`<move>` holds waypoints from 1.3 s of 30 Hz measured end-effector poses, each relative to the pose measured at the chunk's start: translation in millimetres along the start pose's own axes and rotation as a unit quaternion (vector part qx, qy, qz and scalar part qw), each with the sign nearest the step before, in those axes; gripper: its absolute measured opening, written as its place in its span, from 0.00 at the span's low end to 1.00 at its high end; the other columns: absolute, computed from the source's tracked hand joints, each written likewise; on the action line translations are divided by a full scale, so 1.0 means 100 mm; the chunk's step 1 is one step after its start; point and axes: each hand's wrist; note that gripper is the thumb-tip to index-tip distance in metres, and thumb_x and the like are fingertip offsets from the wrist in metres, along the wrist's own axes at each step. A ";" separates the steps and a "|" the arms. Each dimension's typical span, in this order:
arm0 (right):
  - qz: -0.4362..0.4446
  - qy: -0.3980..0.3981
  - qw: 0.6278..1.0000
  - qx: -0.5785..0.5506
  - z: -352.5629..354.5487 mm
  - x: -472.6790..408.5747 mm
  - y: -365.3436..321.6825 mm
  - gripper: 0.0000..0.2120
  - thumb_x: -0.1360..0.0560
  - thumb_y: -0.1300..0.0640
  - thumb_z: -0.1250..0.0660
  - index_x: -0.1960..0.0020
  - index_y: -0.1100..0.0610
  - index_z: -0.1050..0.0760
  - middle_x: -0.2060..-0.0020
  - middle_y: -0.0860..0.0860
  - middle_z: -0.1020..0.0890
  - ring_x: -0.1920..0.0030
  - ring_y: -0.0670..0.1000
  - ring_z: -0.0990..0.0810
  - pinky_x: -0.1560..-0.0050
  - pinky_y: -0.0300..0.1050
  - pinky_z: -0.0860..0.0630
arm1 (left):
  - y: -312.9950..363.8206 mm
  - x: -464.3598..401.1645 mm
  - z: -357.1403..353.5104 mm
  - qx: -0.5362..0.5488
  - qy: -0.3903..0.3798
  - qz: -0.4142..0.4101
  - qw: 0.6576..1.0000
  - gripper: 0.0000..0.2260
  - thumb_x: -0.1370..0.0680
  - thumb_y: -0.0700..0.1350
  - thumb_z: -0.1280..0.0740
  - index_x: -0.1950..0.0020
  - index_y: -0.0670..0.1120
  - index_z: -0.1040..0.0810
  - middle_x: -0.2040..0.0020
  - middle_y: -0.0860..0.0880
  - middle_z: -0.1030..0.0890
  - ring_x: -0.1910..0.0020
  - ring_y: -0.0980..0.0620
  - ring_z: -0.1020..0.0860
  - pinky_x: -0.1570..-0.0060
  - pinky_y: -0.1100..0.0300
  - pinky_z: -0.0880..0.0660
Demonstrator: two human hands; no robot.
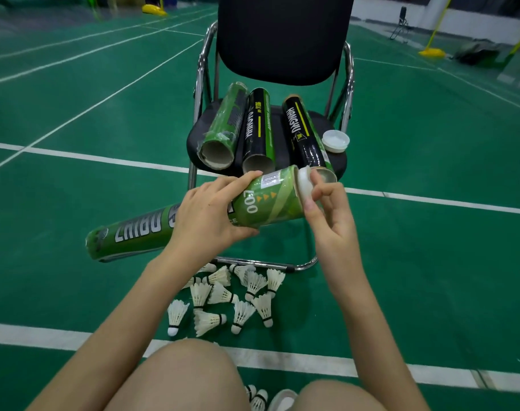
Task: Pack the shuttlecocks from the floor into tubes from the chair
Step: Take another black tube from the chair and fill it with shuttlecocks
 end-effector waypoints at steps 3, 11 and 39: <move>0.004 -0.010 1.000 0.006 -0.01 0.03 0.04 0.09 0.22 0.53 0.42 0.60 0.42 0.34 0.33 0.43 0.31 0.30 0.40 0.36 0.29 0.48 0.38 | 0.00 0.02 -0.02 0.010 -0.002 0.005 1.000 0.41 0.37 0.53 0.22 0.28 0.59 0.37 0.39 0.52 0.25 0.43 0.49 0.28 0.47 0.56 0.37; 0.011 -0.033 0.999 0.029 -0.05 0.05 0.06 0.07 0.23 0.52 0.43 0.57 0.41 0.34 0.30 0.43 0.35 0.29 0.37 0.40 0.32 0.40 0.40 | 0.02 0.07 -0.03 0.017 -0.006 0.011 1.000 0.40 0.37 0.53 0.23 0.28 0.59 0.37 0.39 0.53 0.25 0.43 0.49 0.29 0.46 0.57 0.38; 0.071 0.005 0.962 0.262 -0.08 0.04 0.14 0.33 0.28 0.54 0.30 0.28 0.42 0.40 0.30 0.43 0.31 0.30 0.45 0.33 0.35 0.39 0.36 | 0.01 0.13 -0.15 0.127 0.001 0.042 0.991 0.39 0.39 0.53 0.22 0.30 0.57 0.33 0.44 0.55 0.23 0.45 0.48 0.28 0.44 0.43 0.31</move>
Point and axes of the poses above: each hand's wrist, its own x-axis away from the middle knuckle, its own z-axis out of the back of the hand, y = z × x
